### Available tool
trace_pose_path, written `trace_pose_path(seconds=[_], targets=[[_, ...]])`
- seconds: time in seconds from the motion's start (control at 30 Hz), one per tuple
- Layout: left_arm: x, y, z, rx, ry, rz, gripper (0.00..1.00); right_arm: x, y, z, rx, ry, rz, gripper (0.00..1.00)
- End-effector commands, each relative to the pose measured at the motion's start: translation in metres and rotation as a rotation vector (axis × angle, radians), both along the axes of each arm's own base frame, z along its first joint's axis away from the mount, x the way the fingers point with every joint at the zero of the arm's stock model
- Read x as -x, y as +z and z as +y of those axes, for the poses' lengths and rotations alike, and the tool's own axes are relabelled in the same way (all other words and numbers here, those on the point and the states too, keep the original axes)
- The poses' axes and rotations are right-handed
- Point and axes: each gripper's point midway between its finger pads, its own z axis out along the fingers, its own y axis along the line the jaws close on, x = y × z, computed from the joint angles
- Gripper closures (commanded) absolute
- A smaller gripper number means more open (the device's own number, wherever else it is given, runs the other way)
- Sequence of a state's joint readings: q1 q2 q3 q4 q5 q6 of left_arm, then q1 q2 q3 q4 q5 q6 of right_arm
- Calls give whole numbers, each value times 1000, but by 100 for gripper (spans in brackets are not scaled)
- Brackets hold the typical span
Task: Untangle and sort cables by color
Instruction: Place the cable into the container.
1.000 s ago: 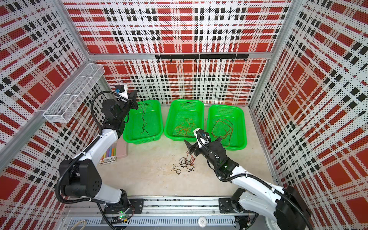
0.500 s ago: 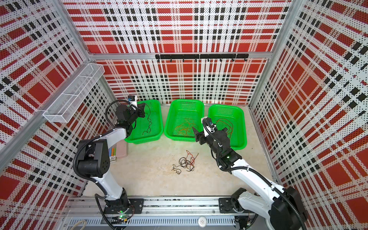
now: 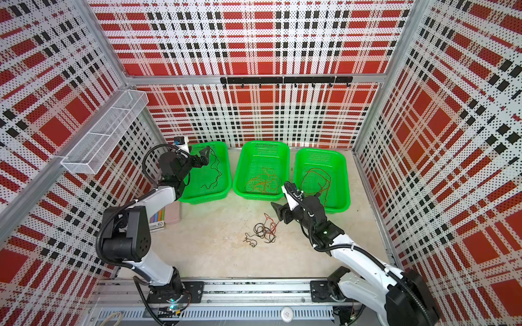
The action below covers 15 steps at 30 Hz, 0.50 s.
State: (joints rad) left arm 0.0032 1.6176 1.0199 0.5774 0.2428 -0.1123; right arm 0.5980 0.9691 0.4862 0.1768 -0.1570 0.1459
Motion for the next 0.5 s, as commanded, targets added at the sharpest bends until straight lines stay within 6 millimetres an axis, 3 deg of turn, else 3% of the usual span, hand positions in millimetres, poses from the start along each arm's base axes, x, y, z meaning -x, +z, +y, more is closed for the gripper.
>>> trace_pose_path(seconds=[0.0,0.2,0.37,0.47], targets=[[20,36,-4,-30,50,-93,2,25,-8,9,-14,73,56,27],[17,29,6,-47,147,36,2,37,-35,6,-25,42,121,24],[2,-3,35,-10,251,206,2,35,-51,10,-18,31,162,24],[10,4,20,-12,192,173,2,33,-63,12,20,21,207,25]])
